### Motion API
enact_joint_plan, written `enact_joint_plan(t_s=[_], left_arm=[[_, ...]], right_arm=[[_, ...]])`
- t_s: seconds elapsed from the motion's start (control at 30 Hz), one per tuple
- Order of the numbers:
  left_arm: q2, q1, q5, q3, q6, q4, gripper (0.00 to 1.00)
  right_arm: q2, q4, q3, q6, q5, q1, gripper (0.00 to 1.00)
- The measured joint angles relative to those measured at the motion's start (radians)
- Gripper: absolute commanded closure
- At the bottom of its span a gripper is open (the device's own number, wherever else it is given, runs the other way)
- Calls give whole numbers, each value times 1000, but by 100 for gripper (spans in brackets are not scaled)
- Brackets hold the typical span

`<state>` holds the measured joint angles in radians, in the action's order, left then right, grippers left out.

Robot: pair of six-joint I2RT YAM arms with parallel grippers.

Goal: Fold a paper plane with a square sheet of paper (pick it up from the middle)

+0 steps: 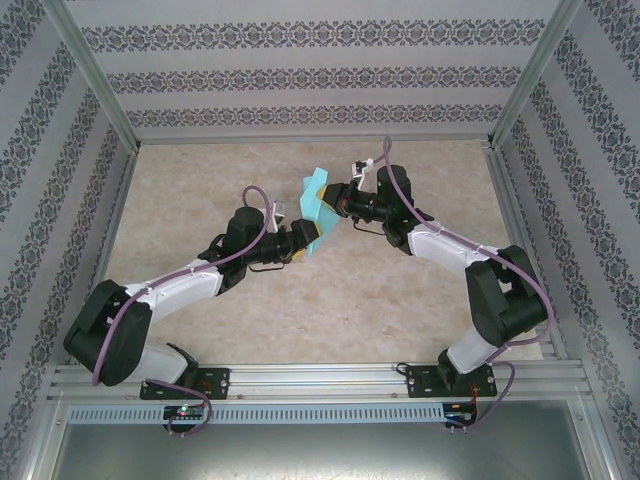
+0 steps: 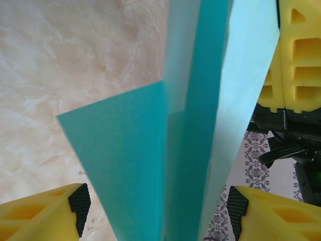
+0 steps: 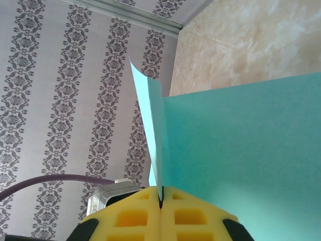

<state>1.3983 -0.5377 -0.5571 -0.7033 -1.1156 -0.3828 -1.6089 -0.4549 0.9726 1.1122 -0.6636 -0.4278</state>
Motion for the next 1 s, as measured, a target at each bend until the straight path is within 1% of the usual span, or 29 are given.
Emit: enact_joint_plan(t_s=[0.13,0.43,0.57,0.67,0.73,0.83,1.0], left_arm=[[6,0,-19,-8,-5,-8,44],[22,0,-46,-59,-3,-10,68],[25,0,-44,-60,10,-4,74],[25,0,-41,-64,23,10,83],[25,0,-41,-66,35,20,83],[22,0,-37,-71,52,39,89],[21,0,-33,-80,76,82,90]], right_arm=[[0,-8,-1,12,0,0,100],[0,-14,-14,16,0,1,100],[0,-14,-15,16,0,7,100],[0,-14,-15,16,0,7,100],[0,-14,-15,16,0,7,100],[-3,-14,-15,16,0,7,93],[-5,-15,-16,14,-2,14,72]])
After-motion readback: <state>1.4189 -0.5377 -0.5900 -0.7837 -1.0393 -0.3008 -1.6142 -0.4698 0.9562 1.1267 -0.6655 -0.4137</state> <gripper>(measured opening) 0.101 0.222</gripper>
